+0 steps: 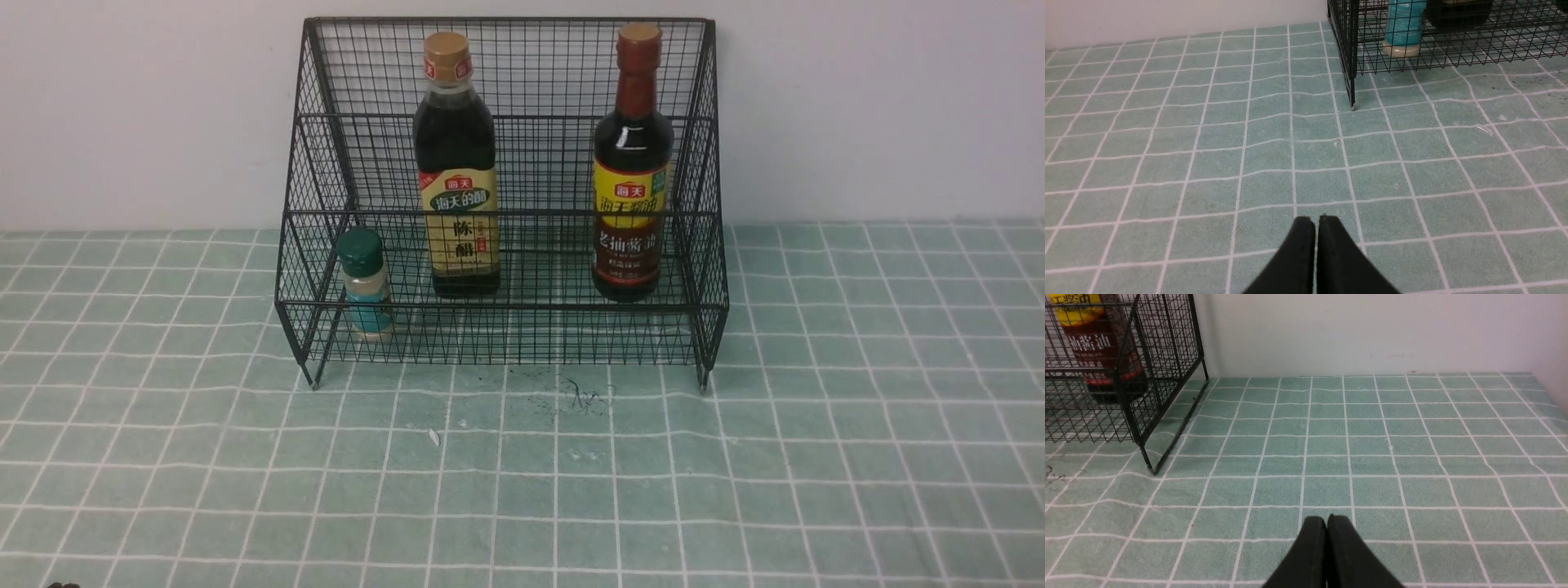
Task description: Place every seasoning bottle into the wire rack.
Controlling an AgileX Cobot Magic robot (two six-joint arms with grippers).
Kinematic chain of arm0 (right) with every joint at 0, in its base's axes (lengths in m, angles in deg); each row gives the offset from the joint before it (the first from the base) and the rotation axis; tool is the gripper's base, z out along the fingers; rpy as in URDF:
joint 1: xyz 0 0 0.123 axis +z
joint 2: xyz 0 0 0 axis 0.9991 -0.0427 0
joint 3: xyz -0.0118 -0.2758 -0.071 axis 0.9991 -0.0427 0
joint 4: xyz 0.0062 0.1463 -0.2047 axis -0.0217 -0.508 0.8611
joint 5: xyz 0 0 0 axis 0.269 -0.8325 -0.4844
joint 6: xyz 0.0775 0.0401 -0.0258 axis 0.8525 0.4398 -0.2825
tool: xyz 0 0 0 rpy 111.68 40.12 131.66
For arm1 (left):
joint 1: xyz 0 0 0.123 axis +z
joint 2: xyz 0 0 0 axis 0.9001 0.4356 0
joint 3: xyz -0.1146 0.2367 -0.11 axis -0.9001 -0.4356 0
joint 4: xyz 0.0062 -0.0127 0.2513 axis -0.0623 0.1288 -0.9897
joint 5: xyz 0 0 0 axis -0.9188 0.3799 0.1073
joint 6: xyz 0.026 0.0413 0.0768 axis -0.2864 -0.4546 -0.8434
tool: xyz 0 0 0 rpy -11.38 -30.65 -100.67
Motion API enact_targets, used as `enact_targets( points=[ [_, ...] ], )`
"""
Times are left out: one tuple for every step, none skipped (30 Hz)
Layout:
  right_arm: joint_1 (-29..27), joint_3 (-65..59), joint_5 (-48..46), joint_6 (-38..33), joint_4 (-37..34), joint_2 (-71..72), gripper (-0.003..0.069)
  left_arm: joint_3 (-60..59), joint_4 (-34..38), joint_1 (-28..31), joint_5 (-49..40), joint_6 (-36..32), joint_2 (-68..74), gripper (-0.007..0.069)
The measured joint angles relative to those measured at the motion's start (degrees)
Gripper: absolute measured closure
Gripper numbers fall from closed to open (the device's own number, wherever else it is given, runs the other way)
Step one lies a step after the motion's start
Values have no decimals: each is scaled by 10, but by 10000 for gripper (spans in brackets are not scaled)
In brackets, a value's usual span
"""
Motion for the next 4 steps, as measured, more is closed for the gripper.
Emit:
enact_targets(
  points=[
    [0,0,0,1,0,0,672,0,0,0,0,0,0,631],
    [0,0,0,2,0,0,672,0,0,0,0,0,0,631],
    [0,0,0,2,0,0,672,0,0,0,0,0,0,631],
    [0,0,0,2,0,0,672,0,0,0,0,0,0,631]
  ],
)
